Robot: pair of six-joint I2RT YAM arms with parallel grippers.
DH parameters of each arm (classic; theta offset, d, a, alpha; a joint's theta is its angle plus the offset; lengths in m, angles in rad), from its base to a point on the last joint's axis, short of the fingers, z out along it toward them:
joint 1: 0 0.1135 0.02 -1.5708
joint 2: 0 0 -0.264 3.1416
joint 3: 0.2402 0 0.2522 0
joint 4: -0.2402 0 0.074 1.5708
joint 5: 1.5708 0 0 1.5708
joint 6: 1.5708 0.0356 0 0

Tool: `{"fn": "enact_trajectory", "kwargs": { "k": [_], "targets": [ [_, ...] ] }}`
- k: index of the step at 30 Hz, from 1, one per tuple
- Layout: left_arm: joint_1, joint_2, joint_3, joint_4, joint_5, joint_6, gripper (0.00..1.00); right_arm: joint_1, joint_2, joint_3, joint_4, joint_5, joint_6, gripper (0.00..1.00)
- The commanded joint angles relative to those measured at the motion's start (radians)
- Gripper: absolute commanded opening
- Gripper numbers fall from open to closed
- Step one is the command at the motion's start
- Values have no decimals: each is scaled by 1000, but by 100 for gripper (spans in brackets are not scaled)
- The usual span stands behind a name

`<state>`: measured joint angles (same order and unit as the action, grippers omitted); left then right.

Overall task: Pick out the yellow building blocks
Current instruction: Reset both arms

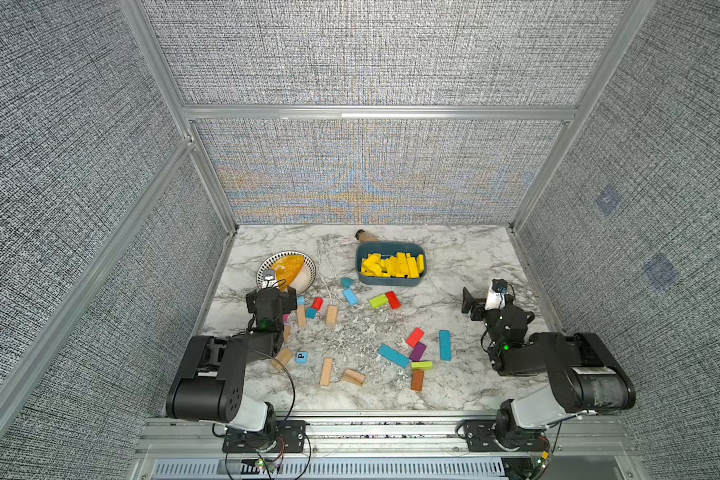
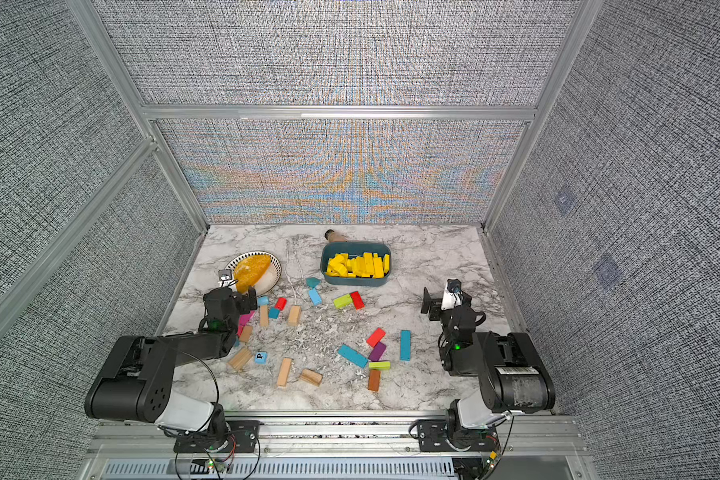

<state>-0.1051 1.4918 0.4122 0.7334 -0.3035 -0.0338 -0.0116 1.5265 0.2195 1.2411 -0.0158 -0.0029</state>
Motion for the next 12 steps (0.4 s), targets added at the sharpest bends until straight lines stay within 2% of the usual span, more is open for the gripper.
{"fn": "enact_trajectory", "kwargs": {
  "k": [1, 12],
  "targets": [
    [-1, 5, 18, -1, 15, 2, 100, 1, -1, 2, 17, -7, -4, 98],
    [0, -5, 7, 10, 24, 6, 100, 1, -3, 1, 17, -4, 0, 98]
  ]
}}
